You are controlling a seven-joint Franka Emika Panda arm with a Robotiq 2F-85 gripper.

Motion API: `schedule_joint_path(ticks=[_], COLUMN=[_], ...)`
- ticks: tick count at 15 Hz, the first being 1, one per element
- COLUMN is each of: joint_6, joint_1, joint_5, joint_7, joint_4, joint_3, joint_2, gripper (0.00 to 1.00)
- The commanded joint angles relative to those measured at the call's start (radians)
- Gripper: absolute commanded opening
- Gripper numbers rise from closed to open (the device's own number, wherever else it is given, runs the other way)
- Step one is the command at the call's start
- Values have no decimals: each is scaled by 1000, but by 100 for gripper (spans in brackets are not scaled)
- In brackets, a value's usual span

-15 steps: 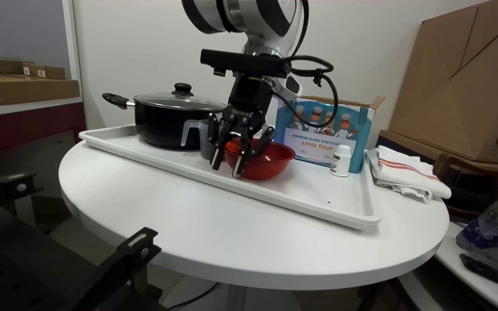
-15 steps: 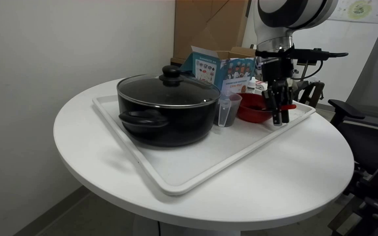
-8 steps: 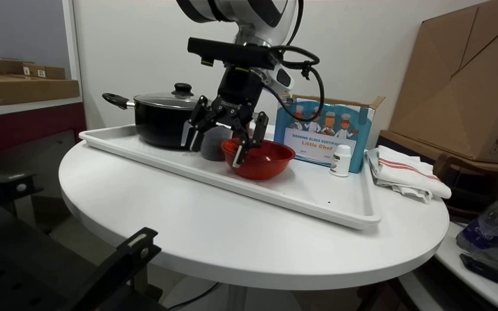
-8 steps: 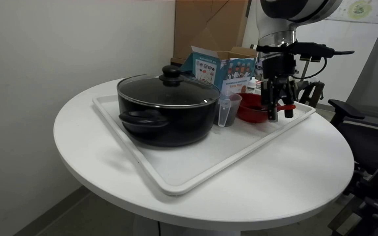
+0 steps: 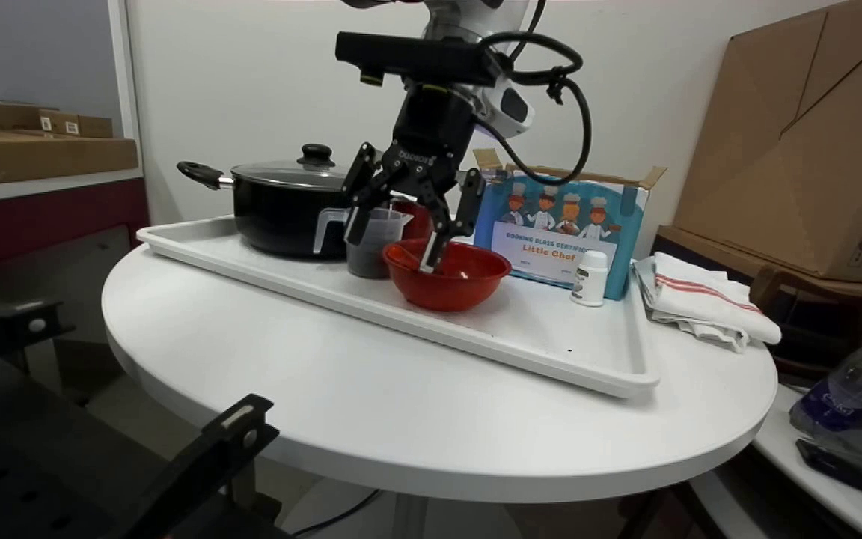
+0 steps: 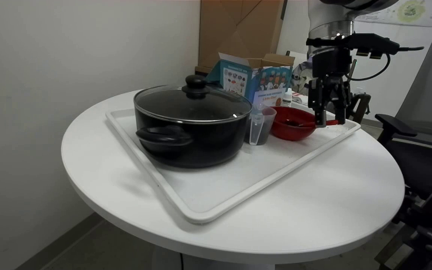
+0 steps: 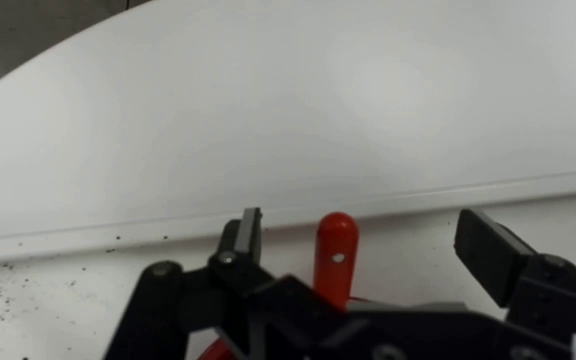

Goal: Use the spoon to put some of the contents in the red bowl into the clear jug

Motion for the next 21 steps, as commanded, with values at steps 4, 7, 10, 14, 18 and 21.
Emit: schedule_joint_path(ticks=[4,7,10,14,18,21], joint_6=[16,18,16,8,-66,-157], joint_1=[-14,-10,-1,4,7,9], joint_5=[19,22,22,53,81,69], joint_7=[-2,-3,-5,-20,-55,-76], joint_4=[-17,-9,-4,-6,-5,6], joint_3=[-30,-26,-16,7,30,31], joint_2=[-38,-29,-21,-31,-49,-59], gripper=[45,22,6,9,9,9])
